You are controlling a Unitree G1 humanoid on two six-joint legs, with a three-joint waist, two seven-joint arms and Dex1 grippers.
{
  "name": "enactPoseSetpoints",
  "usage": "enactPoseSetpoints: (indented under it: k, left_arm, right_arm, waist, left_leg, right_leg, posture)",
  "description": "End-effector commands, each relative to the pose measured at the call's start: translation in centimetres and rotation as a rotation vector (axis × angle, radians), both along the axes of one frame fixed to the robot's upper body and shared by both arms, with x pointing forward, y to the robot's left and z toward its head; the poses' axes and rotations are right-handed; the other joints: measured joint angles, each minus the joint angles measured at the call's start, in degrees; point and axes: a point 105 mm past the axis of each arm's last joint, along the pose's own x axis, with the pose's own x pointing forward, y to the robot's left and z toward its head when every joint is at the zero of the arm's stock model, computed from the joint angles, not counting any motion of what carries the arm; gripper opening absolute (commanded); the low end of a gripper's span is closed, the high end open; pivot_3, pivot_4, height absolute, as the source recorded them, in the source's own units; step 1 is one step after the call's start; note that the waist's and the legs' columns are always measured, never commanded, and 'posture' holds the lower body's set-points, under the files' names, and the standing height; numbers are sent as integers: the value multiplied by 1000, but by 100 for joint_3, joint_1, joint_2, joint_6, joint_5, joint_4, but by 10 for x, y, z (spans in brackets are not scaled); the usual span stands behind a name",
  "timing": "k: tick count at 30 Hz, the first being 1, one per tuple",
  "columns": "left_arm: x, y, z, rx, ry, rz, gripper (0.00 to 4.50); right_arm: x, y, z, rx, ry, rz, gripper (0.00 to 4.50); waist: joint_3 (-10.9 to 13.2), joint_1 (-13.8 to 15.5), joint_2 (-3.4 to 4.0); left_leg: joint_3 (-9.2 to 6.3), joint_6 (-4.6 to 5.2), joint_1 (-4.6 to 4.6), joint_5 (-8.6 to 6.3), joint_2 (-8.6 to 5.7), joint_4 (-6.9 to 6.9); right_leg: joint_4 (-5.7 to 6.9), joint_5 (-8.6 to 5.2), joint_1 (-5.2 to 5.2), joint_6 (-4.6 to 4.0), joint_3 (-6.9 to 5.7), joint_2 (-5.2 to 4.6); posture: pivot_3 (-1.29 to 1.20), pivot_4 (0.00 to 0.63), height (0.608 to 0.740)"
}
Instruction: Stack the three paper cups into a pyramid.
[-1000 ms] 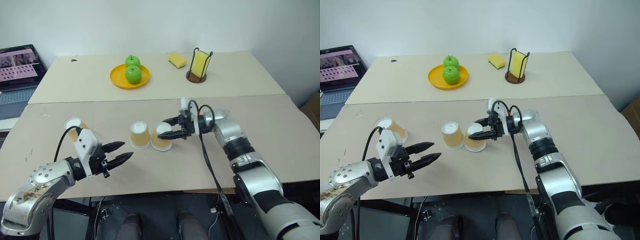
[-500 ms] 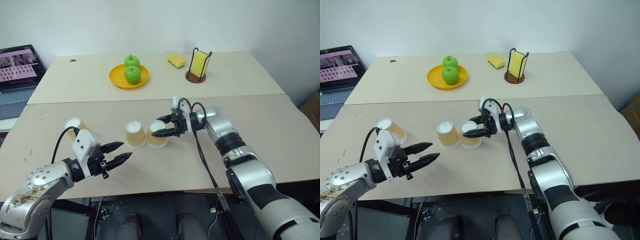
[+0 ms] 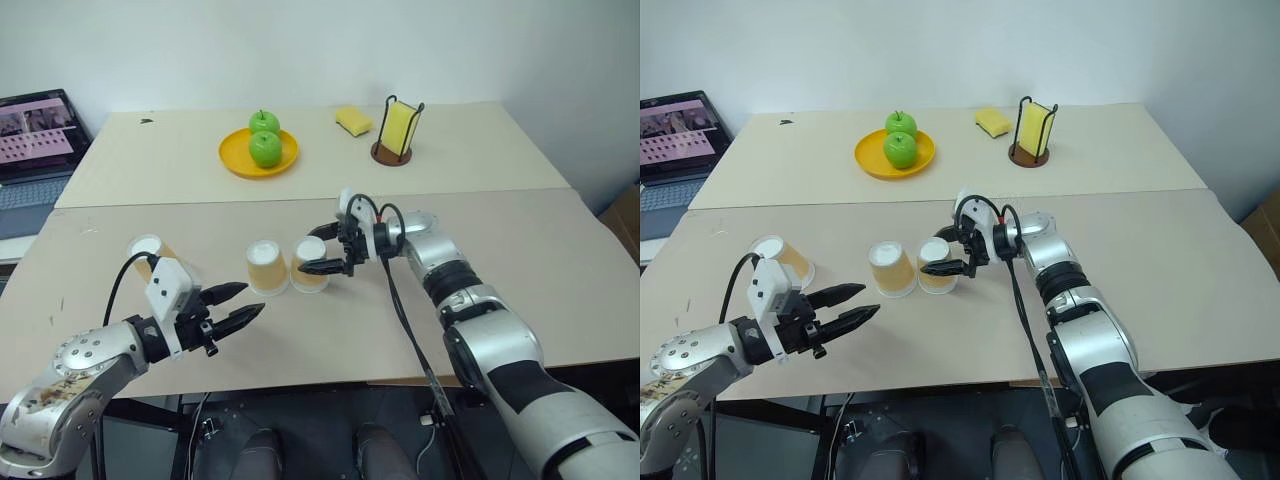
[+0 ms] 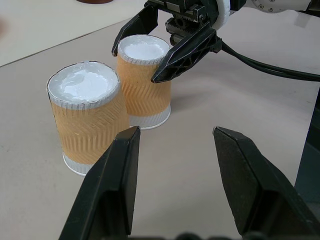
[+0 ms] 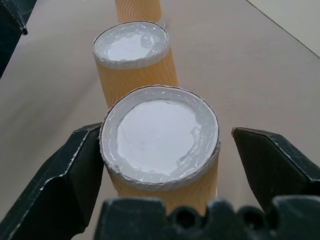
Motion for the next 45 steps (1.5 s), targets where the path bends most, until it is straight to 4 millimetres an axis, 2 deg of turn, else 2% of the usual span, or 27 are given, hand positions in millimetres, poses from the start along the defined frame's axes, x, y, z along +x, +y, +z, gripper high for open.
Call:
enactPoseSetpoints:
  k: [1, 5, 11, 13, 16, 20, 22, 27, 30, 33, 36, 37, 45]
  left_arm:
    - [0, -2, 8, 5, -36, -9, 2480]
    - [0, -2, 7, 3, -36, -6, 2480]
    - [1, -1, 6, -25, -38, 33, 2480]
    - [3, 0, 5, -41, -49, 75, 2480]
    - [13, 9, 11, -104, -117, 241, 2480]
    - [25, 40, 17, -212, -253, 651, 2480]
    - [21, 50, 9, -232, -278, 803, 2480]
    - [12, 70, -12, -198, -311, 1026, 2480]
    - [13, 80, -22, -180, -301, 1071, 2480]
    - [19, 83, -21, -191, -316, 1041, 3124]
    - [26, 87, -19, -187, -330, 1026, 4285]
    - [30, 88, -19, -183, -331, 1020, 4430]
    - [58, 95, -19, -175, -315, 982, 4430]
  right_arm:
    - [0, -1, 27, 61, -80, 20, 4447]
    - [-7, -11, 47, 111, -114, 41, 4447]
    - [-34, -27, 83, 205, -158, 64, 4447]
    - [-38, -33, 94, 241, -176, 19, 4447]
    - [-30, -42, 104, 291, -193, -151, 4447]
    - [-28, -57, 90, 252, -215, -346, 4447]
    - [-33, -65, 85, 262, -193, -396, 4447]
    - [-38, -78, 81, 272, -161, -466, 4447]
    - [-38, -80, 79, 268, -155, -484, 4447]
    - [-39, -78, 78, 267, -154, -487, 4500]
    - [-38, -78, 78, 266, -156, -493, 4500]
    - [-38, -79, 78, 267, -159, -497, 4500]
    - [-39, -82, 76, 266, -166, -510, 4500]
  waist:
    - [0, 1, 0]
    - [0, 9, 0]
    - [0, 53, 0]
    - [0, 53, 0]
    - [-1, 50, -1]
    - [-12, 138, -10]
    - [-14, 158, -19]
    - [-14, 177, -19]
    - [-15, 171, -17]
    - [-16, 163, -19]
    - [-16, 166, -19]
    - [-16, 166, -19]
    - [-16, 167, -19]
  left_leg:
    - [0, 0, 0, 0, 0, 0]
    - [0, 0, -1, 0, 0, 0]
    - [0, 0, -4, 0, -2, 1]
    - [-1, 0, -4, 0, -1, 1]
    - [0, 0, -2, 0, 0, 2]
    - [-2, 1, -3, -1, -2, 5]
    - [-1, 1, -15, -1, -4, 11]
    - [3, 2, -16, -1, -11, 16]
    - [0, 2, -5, -1, -7, 17]
    - [2, 2, -5, -1, -8, 17]
    - [1, 2, -8, -1, -8, 17]
    - [1, 2, -9, -1, -8, 17]
    - [-1, 2, -9, -1, -8, 17]
  right_leg:
    - [0, 0, 0, 0, 0, 0]
    - [-1, 0, 0, 0, 0, -1]
    - [-2, 0, 0, 0, 0, -4]
    - [-1, 0, 0, 0, 0, -3]
    - [2, 0, 0, 0, 0, -3]
    - [-1, 0, 3, 0, -1, -7]
    - [-1, 1, -3, 0, 0, -8]
    - [-2, 1, -1, 0, 3, -13]
    - [-1, 1, 9, -1, 0, -5]
    - [-5, 1, 10, 0, 0, -5]
    - [-6, 1, 7, 0, 0, -5]
    - [-6, 1, 8, 0, -1, -5]
    - [-4, 1, 7, 0, -3, -4]
  posture:
    - [0, 150, 732]
    - [0, 150, 732]
    - [0, 150, 732]
    - [0, 150, 732]
    - [0, 150, 732]
    - [0, 150, 732]
    - [0, 150, 732]
    - [0, 150, 732]
    - [0, 150, 732]
    - [0, 150, 732]
    - [0, 150, 732]
    - [0, 150, 732]
    - [0, 150, 732]
